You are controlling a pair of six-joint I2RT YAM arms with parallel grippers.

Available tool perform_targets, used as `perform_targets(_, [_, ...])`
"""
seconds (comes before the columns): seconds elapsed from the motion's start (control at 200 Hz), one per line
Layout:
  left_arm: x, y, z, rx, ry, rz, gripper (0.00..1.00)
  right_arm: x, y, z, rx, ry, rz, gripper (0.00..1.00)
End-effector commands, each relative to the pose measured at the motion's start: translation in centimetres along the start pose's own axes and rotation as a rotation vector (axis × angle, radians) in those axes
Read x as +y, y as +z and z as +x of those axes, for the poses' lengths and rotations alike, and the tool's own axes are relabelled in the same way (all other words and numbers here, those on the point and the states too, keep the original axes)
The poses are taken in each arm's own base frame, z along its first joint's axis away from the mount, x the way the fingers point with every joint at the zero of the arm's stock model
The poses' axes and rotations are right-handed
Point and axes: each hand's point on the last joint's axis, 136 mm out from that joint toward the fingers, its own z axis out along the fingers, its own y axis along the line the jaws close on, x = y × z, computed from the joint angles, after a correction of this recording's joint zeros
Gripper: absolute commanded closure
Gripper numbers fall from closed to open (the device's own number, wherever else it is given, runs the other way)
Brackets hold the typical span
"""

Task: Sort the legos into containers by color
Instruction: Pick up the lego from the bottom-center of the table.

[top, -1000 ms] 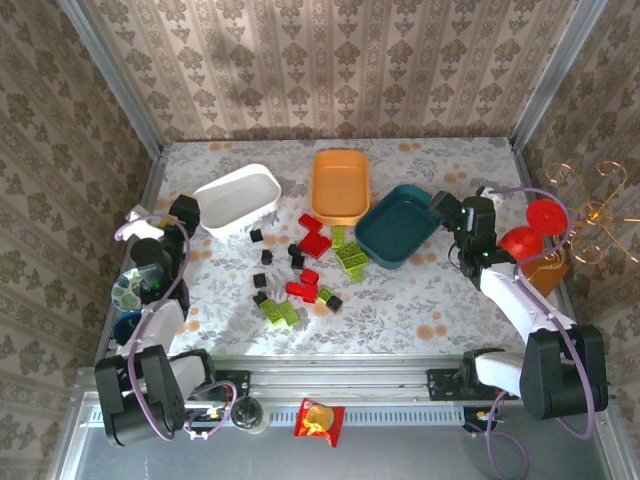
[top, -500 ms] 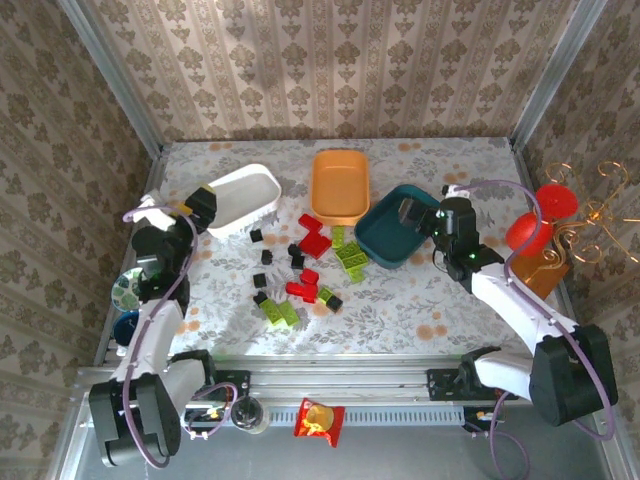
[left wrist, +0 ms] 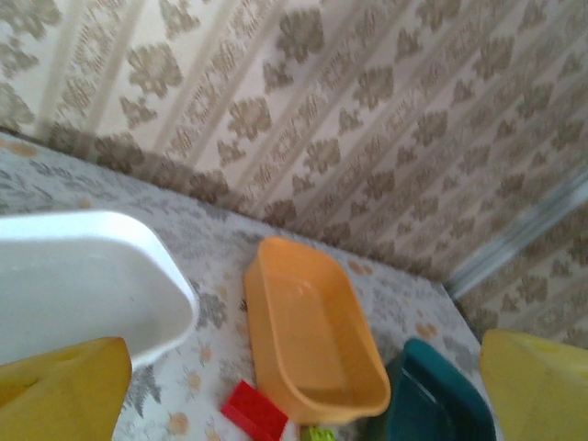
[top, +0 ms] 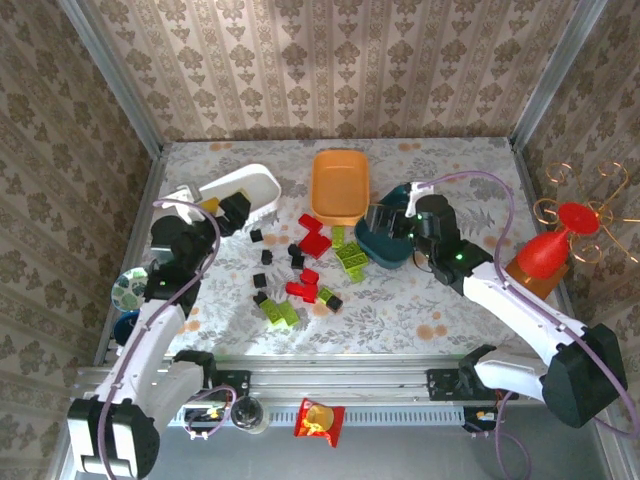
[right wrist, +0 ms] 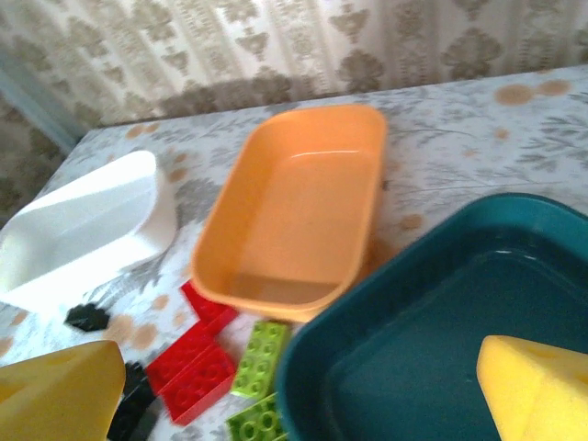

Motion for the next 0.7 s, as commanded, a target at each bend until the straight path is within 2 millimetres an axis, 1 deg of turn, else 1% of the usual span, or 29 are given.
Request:
perform_targets(0.0, [-1.6,-0.4,1.6,0.091,0.087,-0.004,0.04,3.6,-0.1,0.9,0.057,-0.096,-0.085,0.0])
perform_targets(0.07, [-2.3,-0.7,3.4,0.157,0.108,0.004,0.06,5.5,0.1,2.5,0.106,-0.143,-0.121,0.0])
perform_targets(0.17, [-2.4,-1.6,6.1,0.242,0.122,-0.002,0.1,8.3,0.3,5.1,0.188,-0.211,-0.198,0.0])
perform_targets(0.265, [-2.0,-2.8,8.4,0.298,0.112,-0.013,0.12,10.2,0.3,7.9,0.261,-0.256,-0.255,0.0])
perform_targets(0.34, [-1.2,-3.8,10.3,0.337,0.102,-0.034,0.11,11.4,0.3,10.6,0.333,-0.293,-0.287,0.03])
perform_targets(0.38, [-0.6,-4.3,11.1,0.35,0.095,-0.055,0.11,11.9,0.2,12.0,0.375,-0.315,-0.301,0.07])
perform_targets(0.39, [-0.4,-4.4,11.3,0.352,0.094,-0.061,0.1,12.0,0.2,12.4,0.384,-0.32,-0.301,0.07])
perform_targets(0.395, [-0.7,-4.5,11.5,0.361,0.097,-0.051,0.1,11.9,0.2,12.6,0.39,-0.322,-0.3,0.08])
perform_targets(0.41, [-0.7,-4.7,12.1,0.373,0.099,-0.047,0.09,12.0,0.1,13.2,0.407,-0.332,-0.3,0.09])
perform_targets(0.415, [-0.7,-4.8,12.2,0.376,0.098,-0.048,0.08,12.1,0.1,13.3,0.411,-0.333,-0.301,0.09])
perform_targets(0.425, [-0.6,-5.0,12.4,0.38,0.097,-0.049,0.03,12.1,0.0,13.6,0.418,-0.338,-0.302,0.09])
perform_targets(0.44, [-0.5,-5.2,12.7,0.386,0.096,-0.053,0.01,12.2,-0.2,13.9,0.428,-0.343,-0.303,0.1])
perform_targets(0.465, [-0.3,-5.5,13.1,0.392,0.092,-0.059,0.0,11.8,0.0,15.6,0.473,-0.355,-0.292,0.1])
perform_targets(0.56, [0.6,-6.6,14.2,0.393,0.075,-0.073,0.0,11.0,-0.5,19.5,0.566,-0.37,-0.279,0.11])
perform_targets(0.615, [1.1,-7.1,14.5,0.386,0.066,-0.082,0.0,10.6,-0.8,21.4,0.616,-0.388,-0.272,0.12])
perform_targets(0.695, [1.6,-7.6,14.7,0.371,0.059,-0.094,0.0,10.1,-1.1,23.5,0.666,-0.423,-0.258,0.12])
